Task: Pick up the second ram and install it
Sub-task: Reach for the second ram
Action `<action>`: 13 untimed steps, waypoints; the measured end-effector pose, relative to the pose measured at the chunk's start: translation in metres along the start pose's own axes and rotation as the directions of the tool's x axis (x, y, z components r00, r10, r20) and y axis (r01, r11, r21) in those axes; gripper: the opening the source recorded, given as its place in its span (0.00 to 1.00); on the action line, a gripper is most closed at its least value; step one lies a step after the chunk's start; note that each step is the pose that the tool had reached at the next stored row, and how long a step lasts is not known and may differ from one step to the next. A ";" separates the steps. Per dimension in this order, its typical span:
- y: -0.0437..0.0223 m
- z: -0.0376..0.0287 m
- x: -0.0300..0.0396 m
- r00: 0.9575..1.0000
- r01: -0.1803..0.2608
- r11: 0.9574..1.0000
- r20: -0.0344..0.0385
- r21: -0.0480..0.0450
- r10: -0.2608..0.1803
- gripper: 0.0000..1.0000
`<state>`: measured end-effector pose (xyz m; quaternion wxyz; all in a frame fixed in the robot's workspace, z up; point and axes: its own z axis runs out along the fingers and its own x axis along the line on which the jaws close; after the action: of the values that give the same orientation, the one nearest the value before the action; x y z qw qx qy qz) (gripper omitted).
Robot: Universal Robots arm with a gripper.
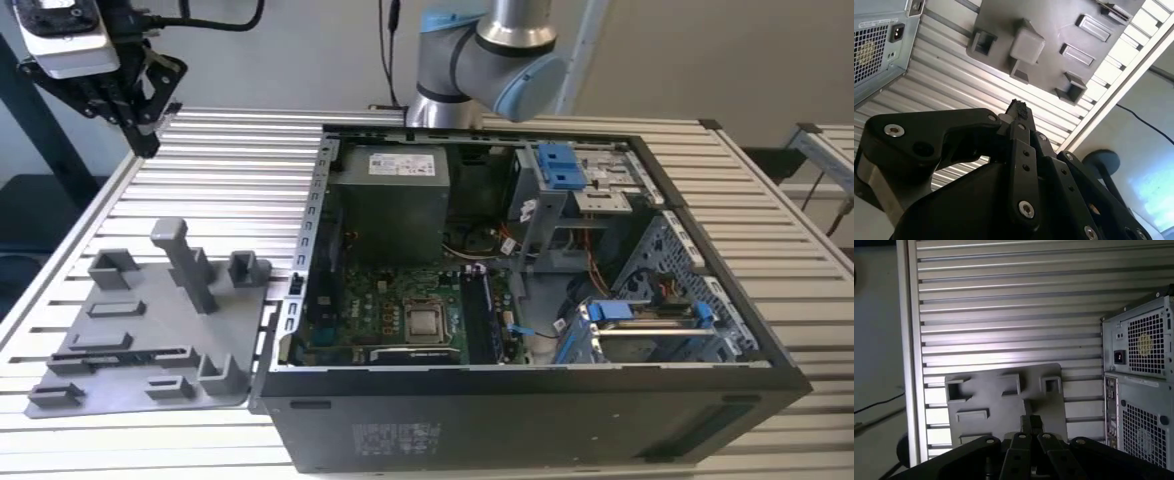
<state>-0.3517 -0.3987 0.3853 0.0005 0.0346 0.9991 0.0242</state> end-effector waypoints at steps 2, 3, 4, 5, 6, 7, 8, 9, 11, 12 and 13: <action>-0.0004 0.0002 0.0062 1.000 0.000 1.000 0.000 0.000 0.000 0.11; -0.0007 0.0002 0.0096 1.000 0.000 1.000 -0.001 0.000 0.000 0.11; -0.0010 0.0003 0.0134 1.000 0.000 1.000 -0.001 0.000 0.000 0.11; -0.0012 0.0004 0.0174 1.000 0.000 1.000 -0.001 0.000 0.000 0.11; -0.0015 0.0005 0.0214 1.000 0.000 1.000 -0.001 0.000 0.000 0.11; -0.0018 0.0006 0.0253 1.000 0.000 1.000 -0.001 0.000 0.000 0.11; -0.0021 0.0007 0.0293 1.000 0.000 1.000 -0.001 0.000 0.000 0.11; -0.0023 0.0007 0.0329 1.000 0.000 1.000 -0.001 0.000 0.000 0.11; -0.0029 0.0008 0.0409 1.000 0.000 1.000 -0.001 0.000 0.000 0.11; -0.0032 0.0010 0.0449 1.000 0.000 1.000 -0.001 0.000 0.000 0.11; -0.0034 0.0011 0.0485 1.000 0.000 1.000 -0.002 0.000 0.000 0.11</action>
<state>-0.4003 -0.3987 0.3841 -0.0002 0.0345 0.9991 0.0242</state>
